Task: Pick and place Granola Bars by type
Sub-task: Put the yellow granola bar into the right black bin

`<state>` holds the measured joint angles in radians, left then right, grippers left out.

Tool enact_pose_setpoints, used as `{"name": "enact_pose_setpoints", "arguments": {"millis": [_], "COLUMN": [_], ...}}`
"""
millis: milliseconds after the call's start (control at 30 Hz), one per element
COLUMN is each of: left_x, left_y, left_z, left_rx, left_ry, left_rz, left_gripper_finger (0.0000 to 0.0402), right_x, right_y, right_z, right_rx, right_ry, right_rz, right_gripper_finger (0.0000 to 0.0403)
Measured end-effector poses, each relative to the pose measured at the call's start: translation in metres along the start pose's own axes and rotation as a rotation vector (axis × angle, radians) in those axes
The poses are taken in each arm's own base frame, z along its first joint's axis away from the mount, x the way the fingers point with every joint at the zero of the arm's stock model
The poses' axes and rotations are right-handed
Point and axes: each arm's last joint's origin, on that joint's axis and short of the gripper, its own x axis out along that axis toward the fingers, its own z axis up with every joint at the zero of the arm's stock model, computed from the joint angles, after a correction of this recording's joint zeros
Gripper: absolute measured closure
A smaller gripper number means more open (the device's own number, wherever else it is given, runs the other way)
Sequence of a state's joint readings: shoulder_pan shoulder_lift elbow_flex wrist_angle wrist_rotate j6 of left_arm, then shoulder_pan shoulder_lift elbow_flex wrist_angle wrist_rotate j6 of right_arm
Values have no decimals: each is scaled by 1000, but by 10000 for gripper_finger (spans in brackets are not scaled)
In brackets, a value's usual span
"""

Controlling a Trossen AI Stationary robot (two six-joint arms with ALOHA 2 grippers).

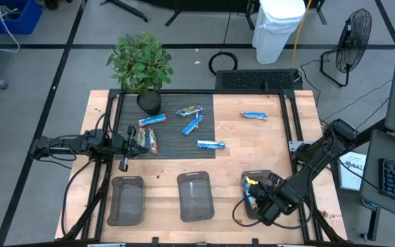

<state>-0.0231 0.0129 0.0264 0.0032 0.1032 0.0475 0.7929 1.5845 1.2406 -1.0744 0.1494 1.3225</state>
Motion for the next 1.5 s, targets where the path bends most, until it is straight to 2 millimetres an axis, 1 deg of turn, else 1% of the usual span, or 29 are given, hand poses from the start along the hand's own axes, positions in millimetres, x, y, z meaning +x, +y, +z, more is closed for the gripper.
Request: {"name": "enact_pose_setpoints", "arguments": {"millis": [133,267,400,567,767,867,967,1100,1233,1300,1367,1500], "left_x": [0,0,0,0,0,0,0,0,0,0,0,0], "left_y": [0,0,0,0,0,0,0,0,0,0,0,0], "left_z": [0,0,0,0,0,0,0,0,0,0,0,0], "left_rx": [0,0,0,0,0,0,0,0,0,0,0,0], "left_ry": [0,0,0,0,0,0,0,0,0,0,0,0], "left_rz": [0,0,0,0,0,0,0,0,0,0,0,0], "left_gripper_finger": [376,376,376,376,376,376,376,376,376,376,376,376], "right_x": [15,21,21,21,10,-1,-16,-36,-50,-52,-49,-33], "right_y": [-9,-15,-16,-16,-17,-20,-27,-40,-52,-59,-67,-87], "right_z": [-7,-10,-10,-10,-8,-5,1,8,13,14,15,20], "right_rx": [36,62,70,69,54,-7,-95,-179,-224,-230,-228,-180], "right_ry": [82,121,119,119,81,-21,-200,-476,-731,-820,-882,-916], "right_rz": [-45,-66,-66,-63,8,68,82,29,-76,-132,-191,-258], "right_gripper_finger": [327,310,306,313,322,326,329,330,330,330,330,330]}}
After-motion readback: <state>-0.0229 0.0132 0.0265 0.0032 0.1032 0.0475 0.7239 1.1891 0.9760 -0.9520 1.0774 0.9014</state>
